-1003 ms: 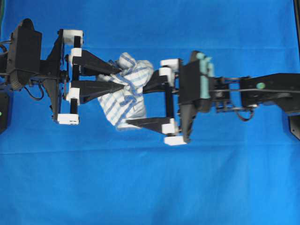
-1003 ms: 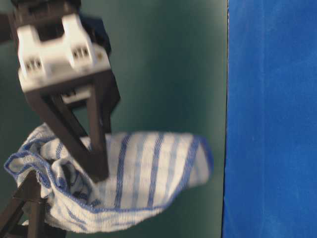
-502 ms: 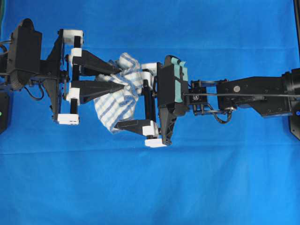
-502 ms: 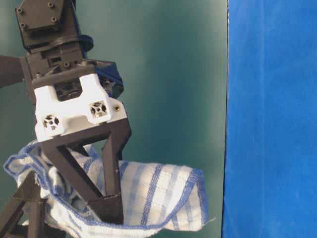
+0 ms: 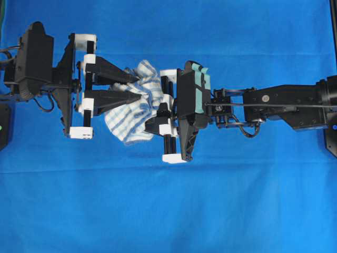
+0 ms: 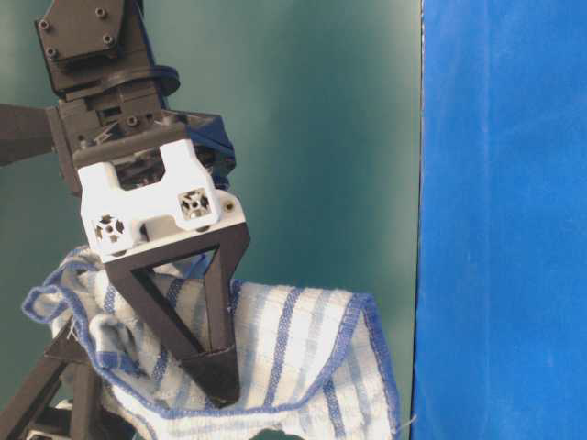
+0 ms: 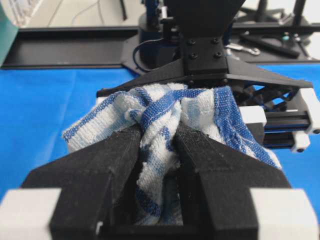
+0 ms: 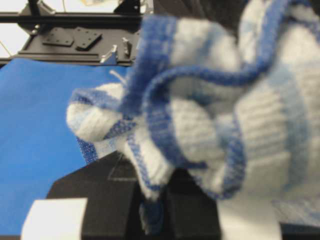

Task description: Hand over the towel.

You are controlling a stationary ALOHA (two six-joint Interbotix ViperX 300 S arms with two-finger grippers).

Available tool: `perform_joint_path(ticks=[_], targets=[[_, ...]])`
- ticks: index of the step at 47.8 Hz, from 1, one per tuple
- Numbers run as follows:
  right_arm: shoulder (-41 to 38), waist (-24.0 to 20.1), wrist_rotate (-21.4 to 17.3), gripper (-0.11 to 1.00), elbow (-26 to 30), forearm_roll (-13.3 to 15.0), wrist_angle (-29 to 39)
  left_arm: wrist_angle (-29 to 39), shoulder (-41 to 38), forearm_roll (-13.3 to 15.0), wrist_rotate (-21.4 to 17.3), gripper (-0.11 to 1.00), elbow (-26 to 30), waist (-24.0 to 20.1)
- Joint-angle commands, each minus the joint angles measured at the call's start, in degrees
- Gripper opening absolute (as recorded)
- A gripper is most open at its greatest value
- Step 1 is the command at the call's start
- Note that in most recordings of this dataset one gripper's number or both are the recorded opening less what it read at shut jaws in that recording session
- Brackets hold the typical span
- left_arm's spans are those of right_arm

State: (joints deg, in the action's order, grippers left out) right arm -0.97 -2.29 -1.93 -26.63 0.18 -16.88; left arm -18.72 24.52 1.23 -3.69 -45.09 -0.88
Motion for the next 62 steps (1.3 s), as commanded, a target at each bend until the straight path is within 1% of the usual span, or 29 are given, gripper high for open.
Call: perform_joint_path(ticks=[1, 5, 7, 8, 14, 18, 20, 31, 39, 44, 54, 58, 62], targets=[[1.41, -0.18, -0.09, 0.02, 1.14, 0.0, -0.18, -0.62, 0.53, 0.09, -0.09, 0.16, 1.32, -0.26], [1.85, -0.18, -0.09, 0.02, 0.79, 0.0, -0.18, -0.62, 0.79, 0.0, 0.09, 0.16, 1.14, -0.26], [2.02, -0.18, -0.09, 0.02, 0.53, 0.0, -0.18, -0.62, 0.88, 0.0, 0.18, 0.2, 0.97, -0.26], [2.2, -0.18, -0.09, 0.02, 0.53, 0.0, -0.18, -0.62, 0.97, 0.0, 0.26, 0.25, 0.88, -0.26], [3.08, -0.18, -0.09, 0.02, -0.44, 0.0, -0.18, -0.62, 2.72, 0.09, 0.7, 0.65, -0.18, -0.18], [3.6, -0.26, -0.09, 0.02, -1.23, 0.0, -0.26, -0.7, 4.83, 0.09, 0.7, 0.86, -1.58, -0.26], [4.04, -0.26, -0.09, 0.02, -1.58, 0.09, -0.44, -0.62, 6.24, 0.09, 0.7, 0.91, -2.46, -0.26], [5.62, -0.62, -0.09, 0.02, -3.6, 0.0, -0.53, 1.67, 16.61, 0.09, 0.7, 0.92, -7.38, -0.09], [6.24, -0.62, -0.09, 0.02, -4.57, 0.0, -0.62, 4.92, 22.24, 0.09, 0.35, 0.92, -9.4, 0.26], [6.42, -0.7, -0.09, 0.02, -4.75, 0.0, -0.53, 5.45, 23.38, 0.09, 0.44, 0.92, -10.02, 0.26], [6.33, -0.7, -0.09, 0.02, -4.48, -0.09, 0.18, 5.36, 23.12, 0.09, 0.35, 0.92, -10.02, 0.26], [5.62, -0.44, -0.18, 0.02, -3.6, -0.18, 3.43, 5.36, 23.12, 0.09, 0.35, 0.92, -10.02, 0.26], [3.69, -0.09, -0.26, 0.02, -2.02, -0.18, 9.23, 5.27, 23.03, 0.09, 0.35, 0.92, -10.11, 0.26]])
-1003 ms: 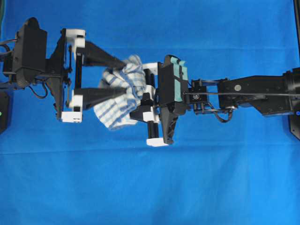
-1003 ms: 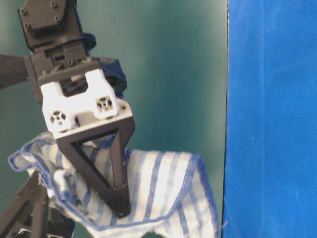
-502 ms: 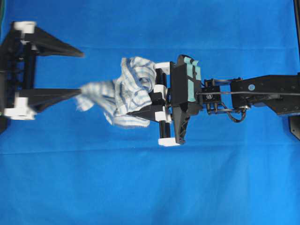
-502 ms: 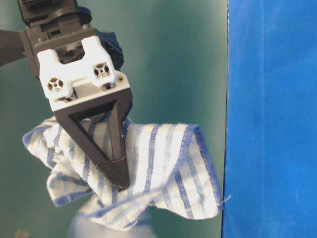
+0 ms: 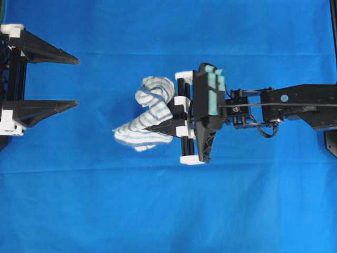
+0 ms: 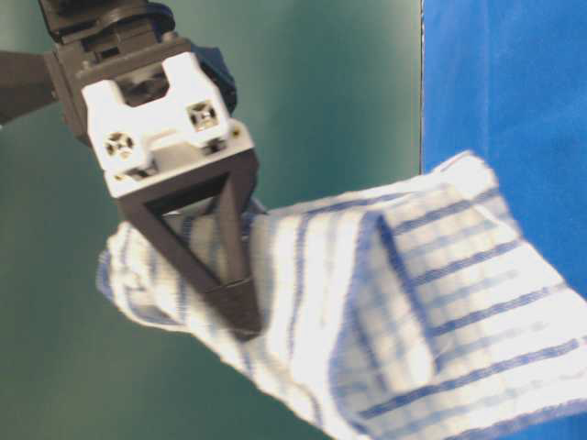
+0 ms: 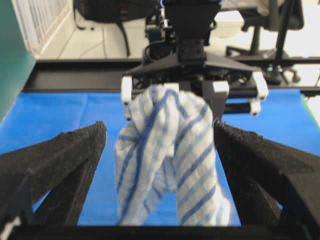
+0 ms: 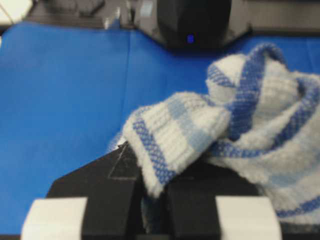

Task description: Hand over the towel.

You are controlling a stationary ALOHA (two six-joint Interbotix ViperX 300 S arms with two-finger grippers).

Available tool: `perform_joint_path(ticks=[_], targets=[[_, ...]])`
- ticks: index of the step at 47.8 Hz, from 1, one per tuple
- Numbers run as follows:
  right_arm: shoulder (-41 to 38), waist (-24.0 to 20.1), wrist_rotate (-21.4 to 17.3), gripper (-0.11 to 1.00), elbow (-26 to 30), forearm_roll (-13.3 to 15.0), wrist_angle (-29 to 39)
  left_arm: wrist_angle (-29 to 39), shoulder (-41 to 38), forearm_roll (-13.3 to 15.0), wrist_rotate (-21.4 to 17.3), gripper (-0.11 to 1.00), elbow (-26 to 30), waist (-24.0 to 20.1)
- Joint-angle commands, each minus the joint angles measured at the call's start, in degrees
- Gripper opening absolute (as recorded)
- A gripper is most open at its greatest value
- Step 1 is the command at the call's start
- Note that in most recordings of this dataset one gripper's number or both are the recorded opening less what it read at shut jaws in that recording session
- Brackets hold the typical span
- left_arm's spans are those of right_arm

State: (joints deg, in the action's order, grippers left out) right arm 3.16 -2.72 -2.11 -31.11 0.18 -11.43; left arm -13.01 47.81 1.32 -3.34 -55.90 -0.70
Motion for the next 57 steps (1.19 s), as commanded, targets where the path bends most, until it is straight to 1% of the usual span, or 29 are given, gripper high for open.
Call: perform_joint_path(ticks=[1, 7, 11, 14, 23, 30, 38, 57], targets=[[-1.14, 0.44, -0.18, 0.02, 3.08, -0.18, 5.36, -0.44, -0.26, 0.0, 0.0, 0.92, 0.79, 0.09], [-6.33, 1.05, -0.18, 0.02, 6.94, -0.18, 15.29, -0.44, -0.26, 0.0, 0.0, 0.92, 0.7, 0.09], [-9.49, 1.32, -0.18, 0.02, 8.79, -0.26, 19.86, -0.44, -0.26, 0.0, 0.0, 0.92, 0.7, 0.09], [-11.78, 1.49, -0.18, 0.02, 9.76, -0.18, 21.97, -0.44, -0.26, -0.09, 0.0, 0.92, 0.7, 0.09], [-17.31, 2.37, -0.26, 0.02, 10.02, -0.35, 22.59, -0.44, -0.35, -0.09, 0.0, 0.92, 0.7, 0.09], [-20.74, 3.34, -2.46, 0.02, 10.02, -0.35, 22.85, -0.44, -0.35, 0.0, 0.0, 0.92, 0.7, 0.09], [-21.09, 3.52, -3.43, 0.02, 10.02, -0.35, 24.08, -0.44, -0.35, 0.0, 0.0, 0.92, 0.7, 0.09], [-20.92, 3.52, -3.6, 0.02, 10.55, -0.44, 26.72, -0.44, -0.35, -0.09, 0.0, 0.92, 0.7, 0.09]])
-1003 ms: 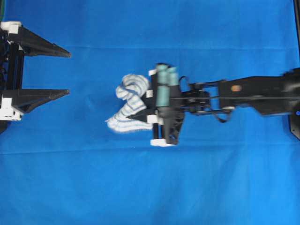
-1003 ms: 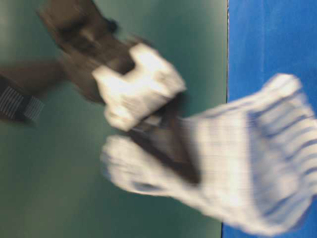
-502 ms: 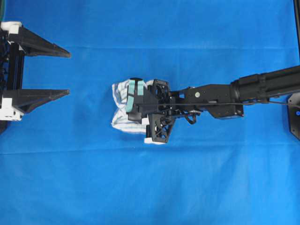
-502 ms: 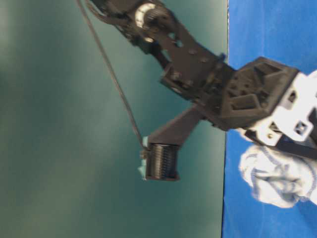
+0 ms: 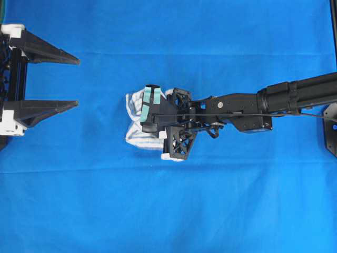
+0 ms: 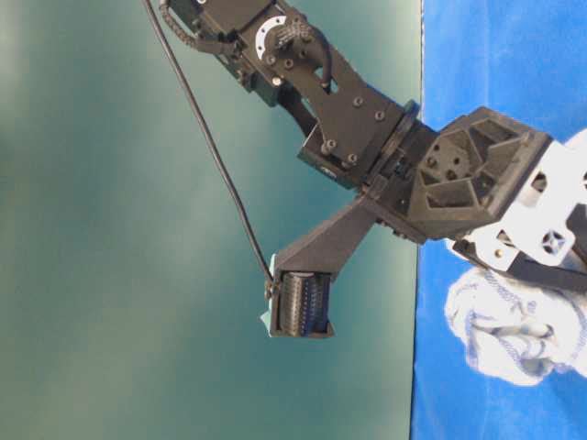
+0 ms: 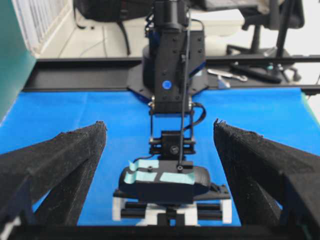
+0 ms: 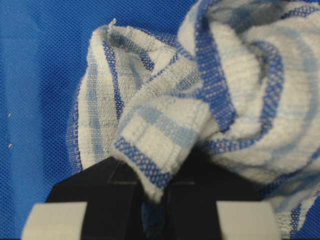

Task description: Hand over the towel.

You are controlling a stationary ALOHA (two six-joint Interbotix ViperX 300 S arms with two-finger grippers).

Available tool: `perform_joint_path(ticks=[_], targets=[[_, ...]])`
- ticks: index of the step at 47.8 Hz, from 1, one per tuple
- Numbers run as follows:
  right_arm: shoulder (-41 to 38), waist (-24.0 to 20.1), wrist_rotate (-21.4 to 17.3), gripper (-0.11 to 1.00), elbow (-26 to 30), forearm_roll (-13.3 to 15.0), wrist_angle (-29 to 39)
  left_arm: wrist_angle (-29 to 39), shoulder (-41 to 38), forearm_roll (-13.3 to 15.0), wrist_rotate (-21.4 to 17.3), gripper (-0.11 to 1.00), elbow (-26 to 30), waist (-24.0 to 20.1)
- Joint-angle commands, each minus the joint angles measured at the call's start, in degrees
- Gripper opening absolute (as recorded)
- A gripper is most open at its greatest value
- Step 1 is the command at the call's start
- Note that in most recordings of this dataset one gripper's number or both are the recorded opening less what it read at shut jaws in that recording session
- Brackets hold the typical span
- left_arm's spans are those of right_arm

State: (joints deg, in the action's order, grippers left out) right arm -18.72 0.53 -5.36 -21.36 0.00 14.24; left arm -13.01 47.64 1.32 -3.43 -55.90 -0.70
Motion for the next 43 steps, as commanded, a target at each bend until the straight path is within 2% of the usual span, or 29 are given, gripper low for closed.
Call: perform_joint_path(ticks=[1, 9, 17, 21, 35, 43], targets=[[0.97, 0.26, -0.35, 0.02, 0.88, -0.18, 1.14, -0.44, -0.18, 0.0, 0.09, 0.92, 0.7, 0.09], [1.67, 0.26, -0.79, 0.06, 1.23, -0.26, 2.64, -0.62, -0.18, -0.09, 0.09, 0.92, 0.7, 0.09], [4.57, 0.26, -1.67, 0.54, 0.79, 0.44, 4.92, -0.53, -0.18, 0.0, 0.09, 0.92, 0.7, 0.09], [7.65, 0.26, -1.67, 0.7, 0.26, 0.79, 5.71, -0.44, -0.18, 0.0, 0.09, 0.92, 0.7, 0.09], [21.36, 0.26, -1.67, 0.68, -2.29, 4.13, 4.75, -0.26, -0.18, 0.0, 0.09, 0.92, 0.62, 0.09], [29.18, 0.26, -1.67, 0.68, -5.36, 6.33, 0.97, -0.26, -0.18, -0.09, 0.09, 0.92, 0.44, 0.09]])
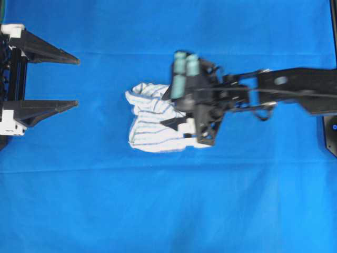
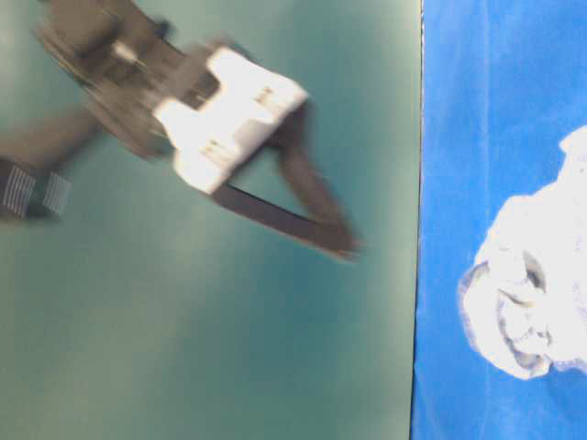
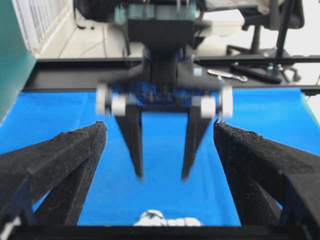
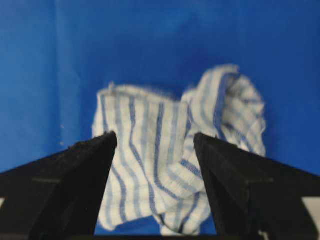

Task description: Hand over the towel.

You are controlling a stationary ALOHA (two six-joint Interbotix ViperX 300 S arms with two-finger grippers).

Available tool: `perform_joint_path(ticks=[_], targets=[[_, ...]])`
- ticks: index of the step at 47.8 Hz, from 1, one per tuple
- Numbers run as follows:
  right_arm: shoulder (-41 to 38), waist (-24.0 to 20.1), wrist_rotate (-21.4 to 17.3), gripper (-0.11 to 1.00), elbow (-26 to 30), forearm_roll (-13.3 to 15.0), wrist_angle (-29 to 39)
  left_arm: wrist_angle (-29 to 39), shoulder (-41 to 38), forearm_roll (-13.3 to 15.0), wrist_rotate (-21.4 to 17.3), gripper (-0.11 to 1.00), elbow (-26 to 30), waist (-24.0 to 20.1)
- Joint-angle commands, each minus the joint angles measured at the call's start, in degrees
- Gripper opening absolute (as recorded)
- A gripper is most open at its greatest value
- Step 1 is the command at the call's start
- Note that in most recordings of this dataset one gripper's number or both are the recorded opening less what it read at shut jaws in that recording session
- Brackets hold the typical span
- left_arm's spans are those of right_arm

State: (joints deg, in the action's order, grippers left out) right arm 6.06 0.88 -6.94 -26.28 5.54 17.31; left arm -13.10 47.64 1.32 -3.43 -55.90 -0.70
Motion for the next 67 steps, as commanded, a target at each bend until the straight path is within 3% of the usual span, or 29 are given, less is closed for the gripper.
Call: perform_joint_path(ticks=[1, 20, 32, 45, 52, 67], targets=[[5.27, -0.09, -0.09, 0.68, -0.97, 1.05, -2.81, -0.18, -0.18, 0.0, 0.09, 0.92, 0.44, 0.09], [16.26, -0.09, 0.26, 0.68, -11.16, 1.67, -19.51, -0.18, -0.18, -0.09, 0.09, 0.92, 0.26, 0.09], [17.49, -0.09, 0.26, 0.68, -11.95, 1.67, -18.81, 0.53, 0.62, 0.0, 0.0, 0.91, 0.18, 0.09], [28.3, -0.09, 0.26, 0.68, -18.02, 1.67, -17.75, 6.86, 7.03, -0.18, -0.35, 0.91, -0.79, 0.09], [34.8, -0.09, 0.35, 0.68, -23.12, 1.67, -17.23, 9.49, 12.57, -0.26, -0.44, 0.91, -3.43, -0.26], [51.33, -0.09, 0.44, 0.68, -39.55, 1.67, -21.27, 10.11, 27.07, -0.26, -0.35, 0.91, -13.89, -2.37]])
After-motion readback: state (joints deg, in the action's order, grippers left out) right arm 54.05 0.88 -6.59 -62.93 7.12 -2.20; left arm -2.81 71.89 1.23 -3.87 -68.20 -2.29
